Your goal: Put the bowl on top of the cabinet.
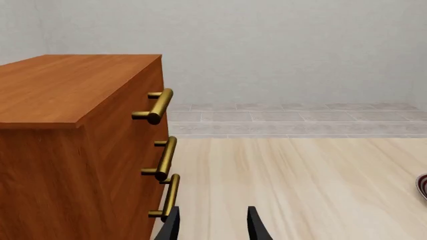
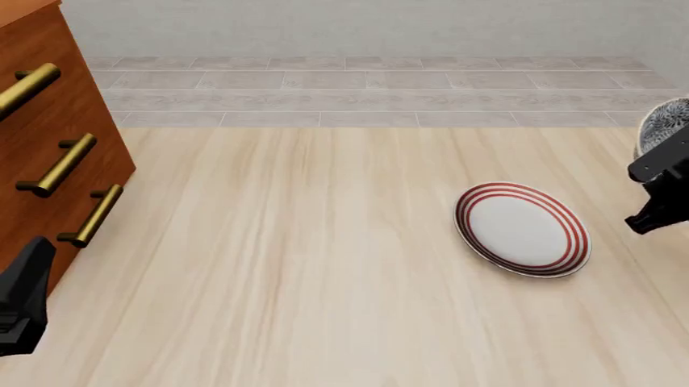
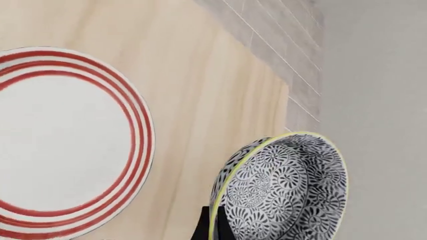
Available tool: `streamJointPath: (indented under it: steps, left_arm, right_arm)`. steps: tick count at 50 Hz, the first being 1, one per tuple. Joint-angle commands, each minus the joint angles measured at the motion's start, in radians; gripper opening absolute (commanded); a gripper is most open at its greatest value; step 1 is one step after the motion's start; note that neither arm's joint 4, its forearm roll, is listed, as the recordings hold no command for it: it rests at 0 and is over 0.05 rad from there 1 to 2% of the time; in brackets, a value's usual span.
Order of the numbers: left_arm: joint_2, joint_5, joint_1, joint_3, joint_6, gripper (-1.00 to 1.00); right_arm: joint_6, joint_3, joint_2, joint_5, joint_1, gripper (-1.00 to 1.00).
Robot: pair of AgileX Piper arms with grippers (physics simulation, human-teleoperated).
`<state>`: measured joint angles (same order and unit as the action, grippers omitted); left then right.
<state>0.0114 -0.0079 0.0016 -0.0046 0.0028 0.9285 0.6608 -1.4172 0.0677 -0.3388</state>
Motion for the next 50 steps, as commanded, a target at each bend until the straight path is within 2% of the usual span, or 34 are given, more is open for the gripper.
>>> streamJointPath:
  steps: [1, 27, 40, 49, 50]
  left_arm:
    - [0.001, -0.004, -0.001, 0.003, 0.001, 1.00]
    - [0.012, -0.014, -0.001, 0.004, -0.002, 1.00]
    - [0.010, -0.014, -0.001, 0.004, 0.000, 1.00]
    - [0.001, -0.003, -0.001, 0.003, 0.000, 1.00]
    - [0.001, -0.002, -0.001, 0.002, -0.001, 1.00]
  right_arm:
    - [0.045, 0.001, 0.113, -0.051, 0.088, -1.00]
    - [0.151, 0.024, 0.256, -0.135, 0.306, -1.00]
    - [0.231, 0.020, 0.282, -0.123, 0.466, -1.00]
    - [0.248, 0.020, 0.271, -0.109, 0.534, -1.00]
    - [0.263, 0.012, 0.269, -0.102, 0.537, -1.00]
